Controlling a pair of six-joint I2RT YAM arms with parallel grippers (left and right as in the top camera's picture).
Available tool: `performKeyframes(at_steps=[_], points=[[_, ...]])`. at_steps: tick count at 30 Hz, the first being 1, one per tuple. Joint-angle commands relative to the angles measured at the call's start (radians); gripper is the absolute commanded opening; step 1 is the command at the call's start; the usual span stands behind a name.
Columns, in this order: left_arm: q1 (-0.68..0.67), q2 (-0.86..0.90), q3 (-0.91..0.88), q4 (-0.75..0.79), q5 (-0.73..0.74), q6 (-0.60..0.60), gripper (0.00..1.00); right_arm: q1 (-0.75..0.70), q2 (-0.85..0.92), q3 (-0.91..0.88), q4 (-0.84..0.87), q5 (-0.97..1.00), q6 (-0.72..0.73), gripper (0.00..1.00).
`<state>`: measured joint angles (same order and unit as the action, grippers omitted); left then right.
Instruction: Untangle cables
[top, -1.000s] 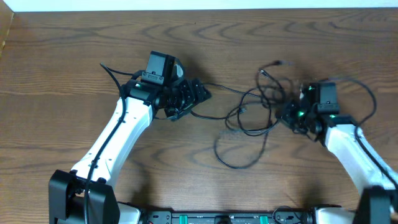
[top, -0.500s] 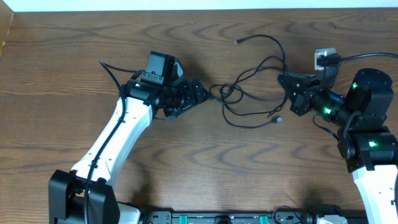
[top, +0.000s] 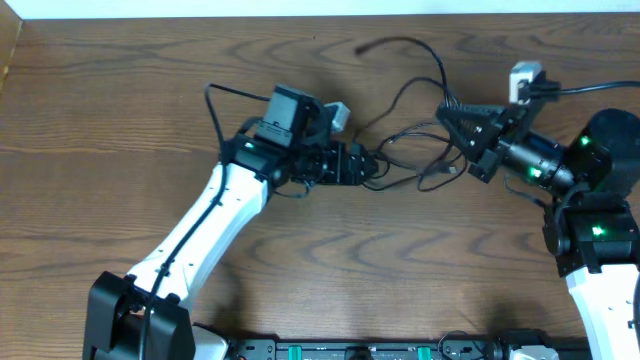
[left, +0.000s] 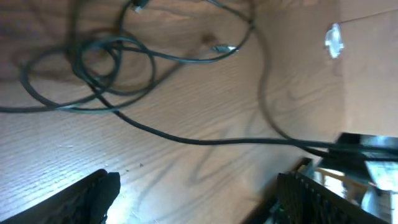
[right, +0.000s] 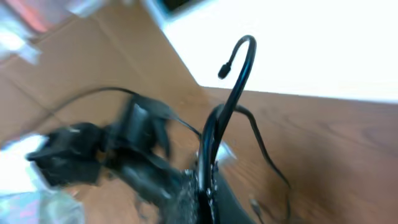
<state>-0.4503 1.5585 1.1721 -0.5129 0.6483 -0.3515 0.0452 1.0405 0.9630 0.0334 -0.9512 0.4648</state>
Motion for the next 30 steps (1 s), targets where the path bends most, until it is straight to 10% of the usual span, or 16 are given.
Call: performKeyframes(at_steps=[1,15,22,30], points=[[-0.032,-0.015,0.010,0.006,-0.167,-0.049,0.86,0.006,-0.002,0.006,0.129,-0.154,0.233,0.01],[-0.085,0.014,0.010,-0.016,-0.806,-0.373,0.86,-0.156,-0.002,0.006,0.937,-0.269,0.813,0.01],[-0.070,0.047,0.010,-0.103,-1.140,-0.479,0.87,-0.306,0.021,0.006,0.703,-0.287,0.533,0.02],[0.047,0.005,0.055,-0.147,-1.386,-0.489,0.87,-0.366,0.093,0.006,-0.014,0.052,-0.077,0.02]])
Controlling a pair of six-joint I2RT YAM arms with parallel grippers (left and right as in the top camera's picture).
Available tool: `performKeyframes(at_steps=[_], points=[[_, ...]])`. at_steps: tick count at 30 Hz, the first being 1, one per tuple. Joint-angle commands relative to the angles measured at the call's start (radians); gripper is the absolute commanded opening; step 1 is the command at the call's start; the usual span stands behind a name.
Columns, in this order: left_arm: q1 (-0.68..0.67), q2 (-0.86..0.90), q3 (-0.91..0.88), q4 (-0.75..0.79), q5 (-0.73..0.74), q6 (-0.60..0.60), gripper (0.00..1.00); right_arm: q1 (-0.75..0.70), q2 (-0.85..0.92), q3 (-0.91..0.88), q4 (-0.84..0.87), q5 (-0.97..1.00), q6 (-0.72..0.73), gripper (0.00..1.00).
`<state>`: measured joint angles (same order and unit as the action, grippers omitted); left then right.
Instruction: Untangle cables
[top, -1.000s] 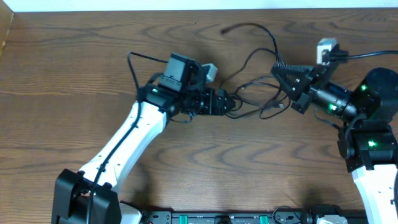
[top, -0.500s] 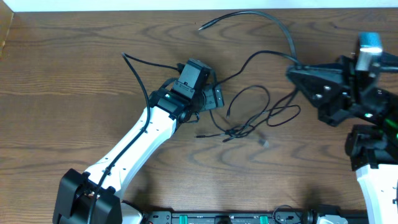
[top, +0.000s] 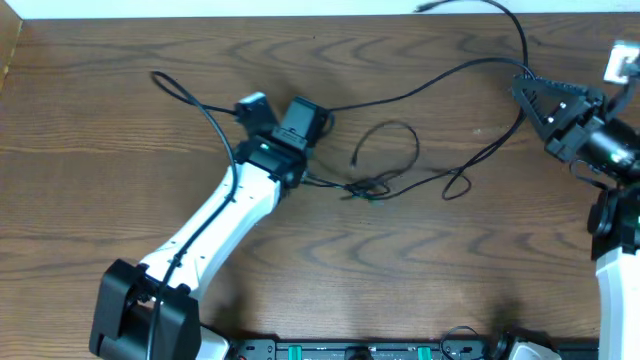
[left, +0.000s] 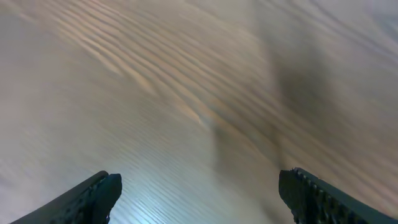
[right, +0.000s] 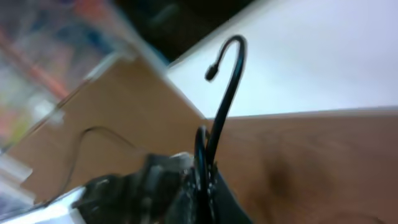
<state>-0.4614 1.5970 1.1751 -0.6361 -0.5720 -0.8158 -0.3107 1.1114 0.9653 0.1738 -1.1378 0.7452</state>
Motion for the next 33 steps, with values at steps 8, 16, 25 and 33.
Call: performKeyframes(at_steps=[8,16,25,33], points=[[0.178,-0.221,0.090,-0.038,-0.043,-0.024,0.83,-0.008,0.111,0.003,-0.407,0.585,-0.540,0.03],[0.185,-0.372,0.090,-0.037,0.098,-0.025,0.56,-0.008,0.252,0.002,-0.509,0.743,-0.545,0.04],[0.185,-0.407,0.089,-0.041,0.189,-0.025,0.08,-0.008,0.384,0.002,-0.529,0.689,-0.545,0.22],[0.185,-0.402,0.089,-0.047,0.203,-0.024,0.08,-0.002,0.386,0.002,-0.521,0.400,-0.635,0.29]])
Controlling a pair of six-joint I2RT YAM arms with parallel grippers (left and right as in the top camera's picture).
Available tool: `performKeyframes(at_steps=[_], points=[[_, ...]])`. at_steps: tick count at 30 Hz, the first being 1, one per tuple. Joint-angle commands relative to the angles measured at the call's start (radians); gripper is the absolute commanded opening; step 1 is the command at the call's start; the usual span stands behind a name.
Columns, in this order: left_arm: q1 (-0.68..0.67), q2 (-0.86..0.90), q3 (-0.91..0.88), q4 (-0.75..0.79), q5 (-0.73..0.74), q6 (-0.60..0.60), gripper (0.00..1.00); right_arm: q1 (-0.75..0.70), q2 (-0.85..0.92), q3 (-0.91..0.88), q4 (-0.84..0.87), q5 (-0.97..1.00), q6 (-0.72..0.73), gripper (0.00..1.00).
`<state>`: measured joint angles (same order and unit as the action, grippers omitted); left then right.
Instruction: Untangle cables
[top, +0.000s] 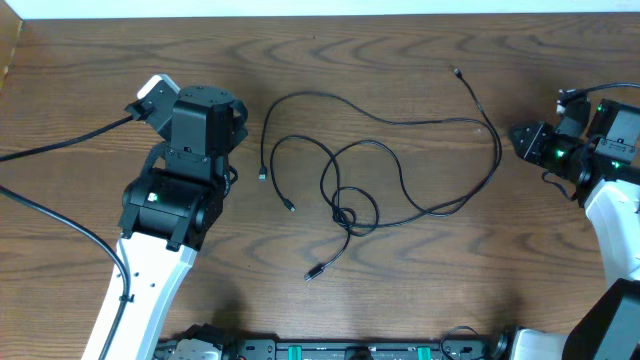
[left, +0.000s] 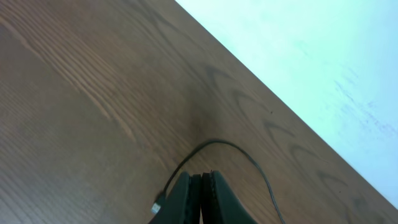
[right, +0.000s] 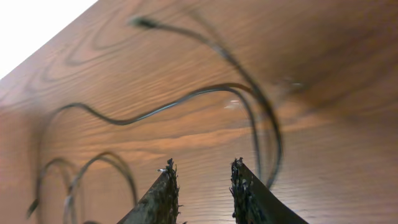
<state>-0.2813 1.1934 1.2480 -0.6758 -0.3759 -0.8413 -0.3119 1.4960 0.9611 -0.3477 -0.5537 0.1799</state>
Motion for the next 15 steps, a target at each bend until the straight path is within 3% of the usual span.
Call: performKeyframes(at_steps=[1,4,7,9,10,15], points=[[0.005,0.002,0.016,-0.013,0.010,0.001,0.09,0.000,0.001,0.006,0.000,-0.249,-0.101,0.34],[0.005,0.002,0.016,-0.031,0.039,0.001,0.15,0.019,0.002,0.005,-0.021,-0.324,-0.137,0.51],[0.005,0.004,0.016,-0.045,0.095,0.001,0.44,0.067,0.008,0.003,-0.040,-0.216,-0.137,0.64],[0.005,0.010,0.016,-0.054,0.156,0.001,0.56,0.119,0.016,0.003,-0.038,-0.080,-0.137,0.69],[0.005,0.018,0.016,-0.068,0.212,0.001,0.61,0.159,0.023,0.003,-0.029,0.020,-0.138,0.76],[0.005,0.048,0.016,-0.130,0.246,0.001,0.84,0.245,0.055,0.003,0.026,0.105,-0.200,0.80]])
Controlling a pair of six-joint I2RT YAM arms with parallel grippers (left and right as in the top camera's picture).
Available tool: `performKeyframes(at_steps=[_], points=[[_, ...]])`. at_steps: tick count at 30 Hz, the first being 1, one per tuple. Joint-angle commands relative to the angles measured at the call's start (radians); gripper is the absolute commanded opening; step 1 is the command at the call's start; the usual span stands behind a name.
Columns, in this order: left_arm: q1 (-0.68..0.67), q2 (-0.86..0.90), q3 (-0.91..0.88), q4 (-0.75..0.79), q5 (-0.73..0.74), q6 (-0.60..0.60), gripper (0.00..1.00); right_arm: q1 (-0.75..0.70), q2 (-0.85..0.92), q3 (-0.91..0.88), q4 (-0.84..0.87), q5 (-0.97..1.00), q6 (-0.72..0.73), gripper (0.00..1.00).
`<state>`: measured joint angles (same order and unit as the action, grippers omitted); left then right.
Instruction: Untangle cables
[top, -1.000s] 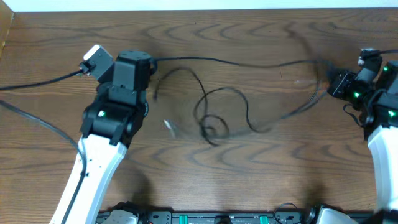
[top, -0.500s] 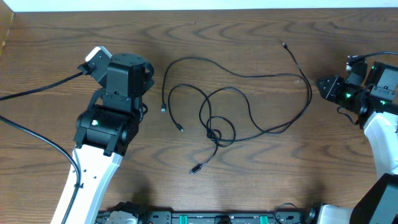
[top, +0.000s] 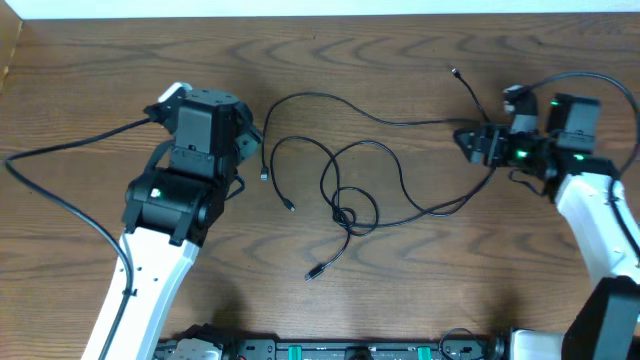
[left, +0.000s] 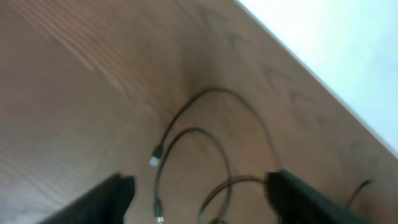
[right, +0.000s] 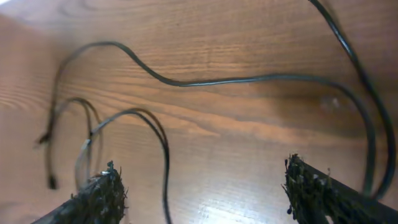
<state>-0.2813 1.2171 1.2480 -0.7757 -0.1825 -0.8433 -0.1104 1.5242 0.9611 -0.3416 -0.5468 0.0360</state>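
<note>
Thin black cables (top: 400, 185) lie loose in the middle of the wooden table, their loops crossing in a small knot (top: 345, 215). Free ends lie at the upper right (top: 455, 72), beside the left arm (top: 263, 176) and near the front (top: 312, 272). My left gripper (top: 252, 140) stands open just left of the loops, which show ahead of it as cables (left: 186, 134) beyond the left gripper (left: 199, 205). My right gripper (top: 468, 140) is open beside the right-hand cable bend; the cable (right: 249, 79) shows beyond the right gripper (right: 208, 202). Neither holds anything.
A thicker black lead (top: 60, 160) from the left arm trails across the left side of the table. The table's far edge (top: 330, 14) borders a white floor. A black equipment rail (top: 350, 350) runs along the front edge.
Both grippers have opened wide: the left was shut, the right only narrowly open. The right gripper has moved left to the cable's right bend. The left gripper now points more at the loops.
First both grippers were in a tight tangle at mid-table, the right shut on a cable. Then the arms stood far apart with the cables stretched between them. Later the cables lay loose in the middle, let go, both arms withdrawn. Now both grippers are open near them.
</note>
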Motion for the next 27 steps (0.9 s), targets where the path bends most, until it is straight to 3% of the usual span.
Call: performKeyframes(at_steps=[1,5,7,8,10,11,16,19,23,27], points=[[0.005,0.032,0.016,-0.044,0.052,0.003,0.88,0.055,0.035,0.003,0.033,0.100,-0.051,0.78],[0.005,0.069,0.016,-0.070,0.052,0.003,0.91,0.107,0.092,0.003,0.095,0.100,0.095,0.67],[0.005,0.083,0.016,-0.075,0.052,0.003,0.91,0.132,0.116,0.003,0.130,0.133,0.230,0.52],[0.005,0.090,0.016,-0.077,0.052,0.003,0.92,0.145,0.126,0.005,0.134,0.169,0.327,0.52],[0.005,0.102,0.016,-0.076,0.052,0.003,0.92,0.169,0.138,0.007,0.131,0.214,0.482,0.64],[0.005,0.106,0.016,-0.077,0.052,0.003,0.93,0.181,0.139,0.007,0.131,0.229,0.566,0.66],[0.005,0.122,0.016,-0.077,0.052,0.003,0.93,0.237,0.146,0.008,0.200,0.308,0.819,0.60],[0.005,0.122,0.016,-0.077,0.052,0.003,0.93,0.262,0.183,0.012,0.206,0.386,0.872,0.57],[0.005,0.122,0.016,-0.077,0.052,0.003,0.94,0.288,0.270,0.055,0.230,0.400,0.797,0.57],[0.005,0.122,0.016,-0.077,0.052,0.003,0.94,0.311,0.381,0.157,0.188,0.399,0.824,0.70]])
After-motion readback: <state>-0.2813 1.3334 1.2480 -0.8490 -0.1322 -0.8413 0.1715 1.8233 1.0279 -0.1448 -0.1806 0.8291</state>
